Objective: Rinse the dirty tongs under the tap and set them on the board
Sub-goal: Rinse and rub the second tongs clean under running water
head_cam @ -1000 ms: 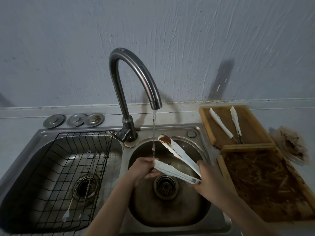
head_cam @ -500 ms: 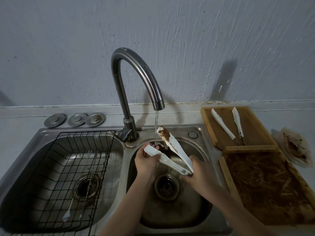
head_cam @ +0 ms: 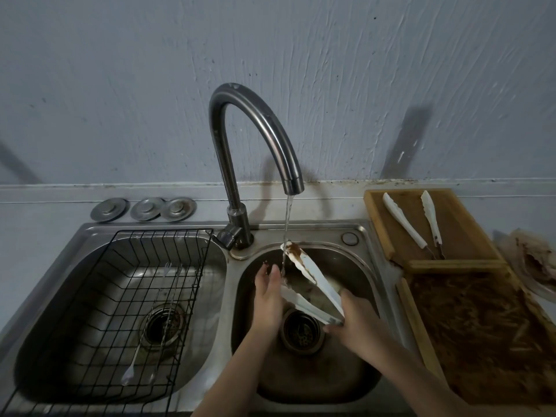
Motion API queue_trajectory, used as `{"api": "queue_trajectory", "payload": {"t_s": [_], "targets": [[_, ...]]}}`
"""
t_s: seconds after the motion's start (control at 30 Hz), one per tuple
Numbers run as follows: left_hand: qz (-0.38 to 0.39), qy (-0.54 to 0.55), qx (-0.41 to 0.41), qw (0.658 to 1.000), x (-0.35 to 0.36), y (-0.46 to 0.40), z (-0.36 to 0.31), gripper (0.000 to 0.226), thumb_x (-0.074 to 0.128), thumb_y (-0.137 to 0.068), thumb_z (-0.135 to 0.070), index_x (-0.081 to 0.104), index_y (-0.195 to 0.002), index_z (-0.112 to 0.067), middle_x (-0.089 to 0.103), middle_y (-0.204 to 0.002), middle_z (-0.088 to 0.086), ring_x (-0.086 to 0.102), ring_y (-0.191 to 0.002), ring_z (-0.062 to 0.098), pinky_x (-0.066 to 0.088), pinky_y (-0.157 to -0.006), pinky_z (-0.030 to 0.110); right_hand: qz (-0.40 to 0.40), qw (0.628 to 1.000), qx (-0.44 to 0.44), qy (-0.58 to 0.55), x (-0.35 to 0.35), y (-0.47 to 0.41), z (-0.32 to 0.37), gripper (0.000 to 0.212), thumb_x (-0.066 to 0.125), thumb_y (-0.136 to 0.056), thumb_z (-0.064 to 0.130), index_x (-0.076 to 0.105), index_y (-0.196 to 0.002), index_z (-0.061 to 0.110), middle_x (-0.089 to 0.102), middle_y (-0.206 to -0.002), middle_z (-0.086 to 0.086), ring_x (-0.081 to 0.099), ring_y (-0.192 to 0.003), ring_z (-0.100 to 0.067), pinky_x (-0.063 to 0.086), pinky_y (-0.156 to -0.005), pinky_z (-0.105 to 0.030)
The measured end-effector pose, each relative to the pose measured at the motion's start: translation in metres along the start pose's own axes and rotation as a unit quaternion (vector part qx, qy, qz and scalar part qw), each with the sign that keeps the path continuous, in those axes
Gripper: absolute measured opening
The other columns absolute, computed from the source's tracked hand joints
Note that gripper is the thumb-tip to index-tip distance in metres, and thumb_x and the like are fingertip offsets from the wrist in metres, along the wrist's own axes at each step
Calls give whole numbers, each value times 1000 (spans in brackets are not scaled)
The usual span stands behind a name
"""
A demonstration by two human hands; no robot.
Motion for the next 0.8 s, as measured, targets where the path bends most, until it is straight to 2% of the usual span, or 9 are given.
{"api": "queue_trajectory", "payload": {"t_s": [0.13, 0.23, 0.37, 0.47, 0.53, 0.6, 0.67, 0.73, 0.8], "targets": [[13, 37, 3, 999, 13, 18, 18, 115, 70, -49, -76, 22, -144, -34, 38, -147, 4, 41, -134, 21, 34, -113, 44, -3, 999, -6, 32, -2, 6, 10, 43, 71, -79, 25, 47, -114, 16, 61, -110, -1, 64, -97, -15, 53, -71, -20], [-12, -9, 49, 999, 8, 29, 19, 127, 73, -39, -78, 22, -145, -31, 29, -150, -4, 29, -139, 15, 30, -115, 44, -7, 994, -25, 103, -7, 10, 19, 43, 66, -83, 19, 45, -119, 16, 60, -111, -1, 63, -97, -15, 53, -73, -22], [-41, -47, 76, 995, -5, 25, 7, 118, 85, -51, -51, 19, -147, -28, 26, -149, -5, 27, -138, 15, 26, -116, 39, 3, 990, -47, 135, -7, 12, 28, 38, 64, -83, 17, 46, -117, 17, 62, -108, 1, 64, -92, -14, 52, -70, -21], [-69, -84, 58, 992, -18, 8, 9, 109, 81, -40, -68, 36, -136, -40, 39, -142, -5, 39, -131, 17, 34, -111, 46, -4, 989, -57, 139, -9, 10, 32, 36, 64, -84, 17, 47, -116, 17, 62, -108, 0, 65, -92, -14, 52, -70, -21], [-91, -53, 49, 993, -26, -5, 12, 74, 82, -47, -64, 54, -113, -43, 56, -125, -5, 53, -118, 15, 45, -103, 43, -6, 988, -61, 145, -12, 8, 33, 28, 63, -85, 17, 49, -110, 17, 63, -105, -1, 66, -91, -16, 55, -72, -24], [-107, 6, 37, 994, -31, -12, 10, 32, 80, -67, -39, 64, -94, -32, 67, -105, -2, 62, -104, 18, 51, -95, 42, 0, 987, -63, 148, -13, 6, 31, 24, 63, -85, 20, 50, -105, 17, 64, -102, -1, 66, -89, -16, 56, -72, -26], [-113, 19, 19, 993, -33, -21, 14, 8, 74, -77, -24, 68, -83, -23, 72, -95, 3, 66, -97, 23, 53, -91, 44, 5, 987, -65, 150, -12, 4, 28, 23, 63, -85, 25, 51, -103, 17, 64, -98, 0, 65, -85, -16, 54, -69, -26], [-86, 22, -9, 996, -25, -23, 22, 11, 73, -78, -27, 69, -87, -21, 73, -97, 7, 68, -96, 26, 54, -89, 47, 2, 986, -64, 151, -13, 0, 27, 20, 62, -86, 27, 53, -101, 16, 63, -95, 0, 64, -80, -15, 49, -63, -24], [-50, 9, -41, 998, -13, -25, 37, 50, 79, -63, -50, 66, -104, -25, 70, -106, 3, 67, -99, 23, 54, -91, 46, -3, 988, -60, 145, -14, -4, 27, 17, 61, -87, 25, 53, -99, 16, 64, -94, -1, 64, -79, -16, 48, -61, -24]]}}
Point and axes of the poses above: each hand's wrist, its own y-axis away from the middle knuckle, its own x-axis out of the palm, z = x × y, the point moved 8 cm from there along -y, towards the middle knuckle
